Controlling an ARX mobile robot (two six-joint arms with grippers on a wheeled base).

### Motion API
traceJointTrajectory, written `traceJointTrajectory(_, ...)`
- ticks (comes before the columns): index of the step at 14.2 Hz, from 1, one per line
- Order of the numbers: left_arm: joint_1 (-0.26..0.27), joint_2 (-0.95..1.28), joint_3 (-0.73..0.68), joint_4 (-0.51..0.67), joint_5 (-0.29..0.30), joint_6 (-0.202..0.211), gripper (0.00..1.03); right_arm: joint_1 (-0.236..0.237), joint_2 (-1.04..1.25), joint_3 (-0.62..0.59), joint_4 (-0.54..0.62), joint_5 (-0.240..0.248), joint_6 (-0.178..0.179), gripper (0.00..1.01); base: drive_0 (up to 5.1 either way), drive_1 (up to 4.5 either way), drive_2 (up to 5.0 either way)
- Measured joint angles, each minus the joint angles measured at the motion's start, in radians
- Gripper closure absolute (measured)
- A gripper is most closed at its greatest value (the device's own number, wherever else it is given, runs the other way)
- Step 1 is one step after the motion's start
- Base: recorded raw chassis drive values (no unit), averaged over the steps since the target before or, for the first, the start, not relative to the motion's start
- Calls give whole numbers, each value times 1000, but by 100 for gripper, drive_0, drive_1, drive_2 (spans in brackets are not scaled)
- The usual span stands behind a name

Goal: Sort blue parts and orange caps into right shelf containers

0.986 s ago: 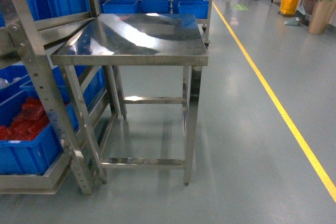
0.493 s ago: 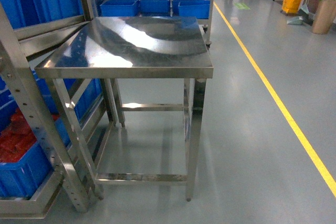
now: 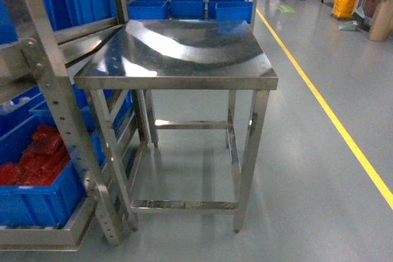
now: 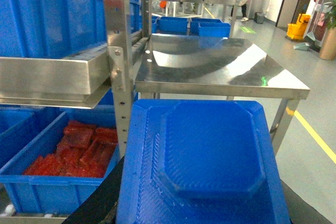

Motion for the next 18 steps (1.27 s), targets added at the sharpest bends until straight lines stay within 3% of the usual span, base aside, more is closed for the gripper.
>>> traceJointTrajectory(18, 0, 0, 0, -1, 0, 0, 61, 0, 0, 0, -2, -2, 0, 57, -494, 204, 280)
